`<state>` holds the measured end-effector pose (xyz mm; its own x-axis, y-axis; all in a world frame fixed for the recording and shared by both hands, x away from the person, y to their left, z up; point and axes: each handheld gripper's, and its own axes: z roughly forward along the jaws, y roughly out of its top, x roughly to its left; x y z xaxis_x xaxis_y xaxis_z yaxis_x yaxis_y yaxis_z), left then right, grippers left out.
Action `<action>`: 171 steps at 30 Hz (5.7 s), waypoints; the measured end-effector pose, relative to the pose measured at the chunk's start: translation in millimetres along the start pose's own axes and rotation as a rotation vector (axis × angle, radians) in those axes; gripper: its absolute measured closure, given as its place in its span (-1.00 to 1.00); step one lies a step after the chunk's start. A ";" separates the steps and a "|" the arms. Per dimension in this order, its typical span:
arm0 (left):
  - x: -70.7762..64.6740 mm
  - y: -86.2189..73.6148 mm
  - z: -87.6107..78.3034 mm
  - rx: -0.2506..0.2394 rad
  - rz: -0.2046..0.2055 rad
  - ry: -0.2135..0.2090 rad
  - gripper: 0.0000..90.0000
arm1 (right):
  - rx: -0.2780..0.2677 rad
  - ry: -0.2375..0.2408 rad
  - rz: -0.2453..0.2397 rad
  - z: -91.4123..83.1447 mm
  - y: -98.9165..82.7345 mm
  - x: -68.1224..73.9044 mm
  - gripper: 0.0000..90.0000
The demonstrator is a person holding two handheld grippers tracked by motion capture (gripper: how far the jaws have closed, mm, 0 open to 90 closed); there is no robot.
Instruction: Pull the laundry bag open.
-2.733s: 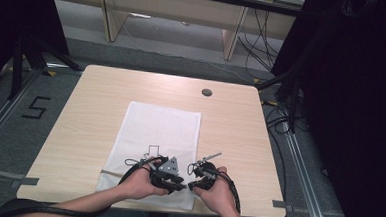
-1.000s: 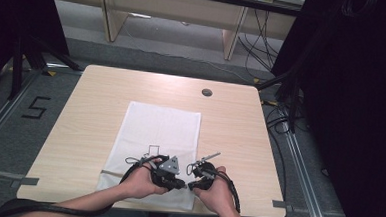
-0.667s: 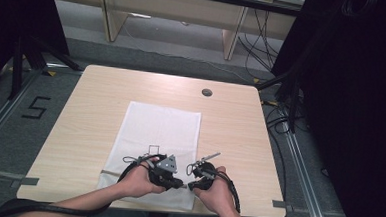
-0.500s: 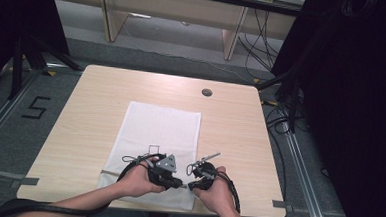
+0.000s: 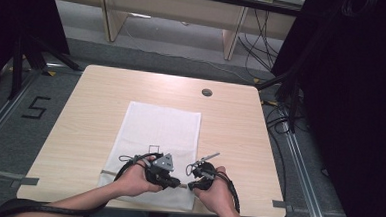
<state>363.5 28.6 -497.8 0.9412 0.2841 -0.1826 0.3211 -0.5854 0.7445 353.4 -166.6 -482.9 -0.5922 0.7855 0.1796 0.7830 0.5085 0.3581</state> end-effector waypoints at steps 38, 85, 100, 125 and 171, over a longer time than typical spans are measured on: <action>1.0 -2.4 -6.8 0.015 0.011 0.005 0.94 | -0.017 0.006 -0.027 0.5 -0.5 -1.2 1.00; 4.6 -6.8 -20.8 0.016 0.004 0.009 0.94 | -0.009 0.005 -0.012 0.2 -0.6 -0.6 1.00; 4.0 -8.0 -24.1 0.015 -0.012 0.013 0.94 | -0.011 0.005 -0.008 0.4 -0.6 -0.9 1.00; 5.9 -9.5 -28.1 0.013 -0.001 0.013 0.94 | -0.010 0.007 -0.010 0.3 -0.6 -0.8 1.00; 7.1 -16.7 -42.7 0.007 -0.036 0.018 0.94 | -0.006 0.007 -0.010 0.2 -0.4 -0.7 1.00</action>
<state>360.4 72.8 -484.1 0.9269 0.3189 -0.1979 0.3560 -0.5798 0.7328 353.6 -167.2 -483.4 -0.6017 0.7776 0.1826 0.7757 0.5142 0.3659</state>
